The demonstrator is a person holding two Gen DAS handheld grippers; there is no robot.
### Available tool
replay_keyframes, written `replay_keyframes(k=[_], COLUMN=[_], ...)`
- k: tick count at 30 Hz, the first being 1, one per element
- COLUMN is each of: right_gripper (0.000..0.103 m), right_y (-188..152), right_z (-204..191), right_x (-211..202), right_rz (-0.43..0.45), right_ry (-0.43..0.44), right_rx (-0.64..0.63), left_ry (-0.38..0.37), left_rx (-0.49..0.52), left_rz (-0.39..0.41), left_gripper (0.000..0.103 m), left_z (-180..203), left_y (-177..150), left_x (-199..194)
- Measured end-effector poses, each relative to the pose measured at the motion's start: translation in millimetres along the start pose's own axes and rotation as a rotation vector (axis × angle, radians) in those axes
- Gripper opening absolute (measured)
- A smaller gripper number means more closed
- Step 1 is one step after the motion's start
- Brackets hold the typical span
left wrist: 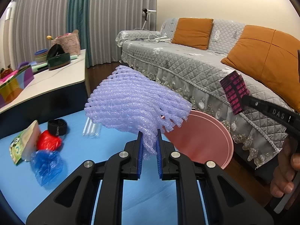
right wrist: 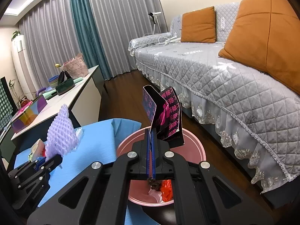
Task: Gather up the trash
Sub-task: 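Carry the foam net and packet over the pink bucket with both tools, then open both tools over the pink bucket to drop the net and packet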
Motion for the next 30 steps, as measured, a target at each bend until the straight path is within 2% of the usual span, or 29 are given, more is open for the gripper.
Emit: replay_keyframes(k=[9,23,24,25,26,27,30], right_gripper=[0.002,0.004,0.006,0.009,0.01,0.013,0.034], right_y=[-4,2,3,3,3,2,2], right_z=[6,27,29,31,32,34,36], right_x=[21,38,39,40,41,42,42], right_rz=[-0.032,-0.054,-0.055,-0.06,-0.063,-0.067,-0.07], right_ry=[-0.007,-0.048,-0.06,-0.067,-0.067,-0.07,-0.082], right_rx=[0.014,0.059,0.061,0.067,0.076,0.085,0.092], left_ry=[-0.061,-0.166,-0.18,-0.185,-0.181,-0.176,-0.165], left_rx=[0.05,0.122,0.13,0.139,0.151,0.156,0.145], left_rz=[-0.02,-0.095,-0.11,-0.119,-0.129,-0.129,-0.126], left_gripper=[0.012,0.013,0.016,0.023,0.031,0.043,0.044], left_z=[25,61,64,66,67,67,60], left_y=[8,6,4,3,1,0,-1], left_x=[35,88,91,93,94,93,88])
Point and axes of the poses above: each gripper's, at about its wrist camera, not at the fingertips, and x roughly the way its jaws point, z to its right, y to its top, the point moved 5 cm from there along x, roughly the way its jaws point, and after that the axes turned 4 degrees about -y, right-handed, at the moved point
